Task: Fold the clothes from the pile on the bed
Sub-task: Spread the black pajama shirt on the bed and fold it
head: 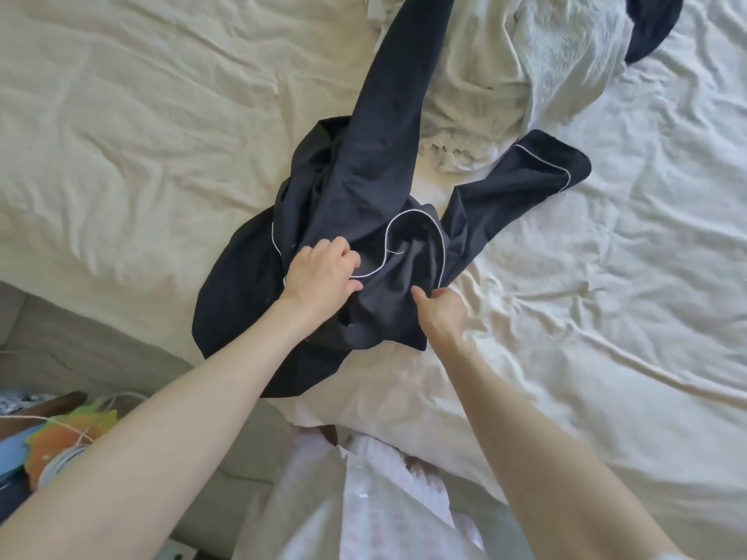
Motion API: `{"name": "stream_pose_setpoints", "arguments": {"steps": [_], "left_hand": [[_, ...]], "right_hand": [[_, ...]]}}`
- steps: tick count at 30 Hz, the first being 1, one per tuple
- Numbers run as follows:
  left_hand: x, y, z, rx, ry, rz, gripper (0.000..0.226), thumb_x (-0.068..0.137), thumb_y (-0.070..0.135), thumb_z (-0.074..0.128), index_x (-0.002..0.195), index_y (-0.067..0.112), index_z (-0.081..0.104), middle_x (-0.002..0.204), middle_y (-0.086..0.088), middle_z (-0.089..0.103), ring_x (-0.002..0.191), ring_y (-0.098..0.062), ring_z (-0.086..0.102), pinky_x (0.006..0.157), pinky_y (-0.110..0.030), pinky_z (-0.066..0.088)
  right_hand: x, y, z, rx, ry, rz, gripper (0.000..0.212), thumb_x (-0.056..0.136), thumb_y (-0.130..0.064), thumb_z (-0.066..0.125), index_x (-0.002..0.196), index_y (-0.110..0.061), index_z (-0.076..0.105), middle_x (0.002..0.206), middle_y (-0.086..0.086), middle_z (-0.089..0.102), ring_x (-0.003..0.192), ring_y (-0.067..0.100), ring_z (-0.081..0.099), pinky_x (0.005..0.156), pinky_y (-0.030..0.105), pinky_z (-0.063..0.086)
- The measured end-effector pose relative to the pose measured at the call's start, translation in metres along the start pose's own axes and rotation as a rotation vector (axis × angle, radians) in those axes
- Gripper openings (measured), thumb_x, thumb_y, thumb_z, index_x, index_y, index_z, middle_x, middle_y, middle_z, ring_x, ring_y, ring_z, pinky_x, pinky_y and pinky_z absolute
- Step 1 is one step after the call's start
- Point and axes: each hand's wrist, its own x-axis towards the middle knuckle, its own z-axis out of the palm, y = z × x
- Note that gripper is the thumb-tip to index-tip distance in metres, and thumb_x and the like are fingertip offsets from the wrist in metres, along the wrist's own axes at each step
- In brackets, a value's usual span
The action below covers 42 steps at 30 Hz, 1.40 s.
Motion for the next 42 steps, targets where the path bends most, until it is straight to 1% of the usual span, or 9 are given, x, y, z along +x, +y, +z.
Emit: {"name": "stream_pose_setpoints", "arguments": {"steps": [3,8,12,18,24,27,30,38,42], "left_hand": [[0.001,-0.01,-0.005,-0.063,-0.079,-0.018,0.035,0.09,0.033,0.058,0.121,0.015,0.059,0.118,-0.003,0.052,0.107,-0.023,0.05,0.086,-0.034,0.041],[0.004,-0.015,-0.015,-0.138,-0.093,-0.006,0.019,0.095,0.018,0.048,0.102,0.014,0.065,0.11,0.001,0.056,0.1,-0.019,0.054,0.074,-0.029,0.042],[0.01,-0.022,-0.054,-0.838,0.03,-0.39,0.008,0.096,0.019,0.048,0.093,0.017,0.056,0.084,0.005,0.061,0.078,-0.011,0.056,0.067,-0.025,0.043],[-0.007,-0.054,-0.165,-1.932,0.186,-0.669,0.024,0.099,0.008,0.039,0.088,0.011,0.06,0.076,-0.004,0.069,0.07,-0.016,0.066,0.056,-0.026,0.056],[-0.064,-0.084,-0.239,-1.776,-0.062,-0.531,0.028,0.099,0.008,0.036,0.097,0.009,0.064,0.086,0.0,0.071,0.076,-0.01,0.069,0.065,-0.023,0.056],[-0.095,-0.095,-0.254,-1.626,-0.107,-0.536,0.031,0.096,0.036,0.047,0.103,0.012,0.066,0.095,0.0,0.072,0.085,-0.008,0.068,0.065,-0.022,0.056],[-0.123,-0.107,-0.268,-1.498,-0.136,-0.508,0.035,0.083,0.041,0.06,0.1,0.011,0.067,0.096,-0.003,0.072,0.083,-0.008,0.069,0.064,-0.019,0.054],[-0.185,-0.153,-0.36,-1.833,0.354,-0.464,0.014,0.095,0.012,0.049,0.099,0.008,0.062,0.088,-0.006,0.067,0.078,-0.018,0.065,0.073,-0.034,0.052],[-0.226,-0.163,-0.406,-2.068,0.551,-0.28,0.029,0.095,0.01,0.045,0.086,0.003,0.071,0.079,-0.009,0.073,0.069,-0.019,0.071,0.057,-0.032,0.058]], "right_hand": [[-0.002,0.003,0.004,0.275,0.019,0.123,0.035,0.089,-0.018,0.054,0.061,-0.005,0.04,0.063,0.007,0.038,0.068,0.022,0.04,0.058,0.029,0.035],[-0.017,-0.003,-0.021,0.657,-0.077,0.164,0.034,0.094,-0.015,0.052,0.104,0.018,0.051,0.084,0.008,0.053,0.078,0.017,0.052,0.079,0.038,0.055],[-0.025,-0.035,-0.06,0.714,-0.095,0.046,0.032,0.098,-0.021,0.048,0.108,0.009,0.055,0.107,0.018,0.066,0.098,0.026,0.063,0.088,0.034,0.052],[-0.048,-0.11,-0.125,0.689,-0.065,-0.241,0.018,0.097,-0.028,0.047,0.088,-0.013,0.052,0.085,0.006,0.047,0.075,0.022,0.044,0.067,0.033,0.036],[-0.1,-0.17,-0.164,0.522,-0.082,-0.507,0.032,0.087,-0.03,0.065,0.084,0.001,0.057,0.075,0.005,0.054,0.07,0.016,0.052,0.064,0.03,0.046],[-0.128,-0.194,-0.175,0.385,-0.118,-0.621,0.026,0.082,-0.028,0.071,0.08,-0.004,0.06,0.071,0.009,0.059,0.062,0.008,0.058,0.057,0.024,0.05],[-0.158,-0.224,-0.186,0.328,-0.12,-0.716,0.042,0.083,-0.027,0.07,0.091,0.011,0.052,0.075,0.019,0.052,0.071,0.02,0.053,0.067,0.038,0.046],[-0.259,-0.332,-0.211,0.31,-0.073,-1.036,0.011,0.084,-0.023,0.069,0.076,-0.022,0.061,0.079,0.003,0.063,0.078,0.02,0.059,0.073,0.036,0.047],[-0.308,-0.374,-0.215,0.33,-0.097,-1.19,0.013,0.085,-0.022,0.068,0.074,-0.024,0.062,0.07,-0.008,0.063,0.071,0.015,0.058,0.058,0.022,0.048]]}}
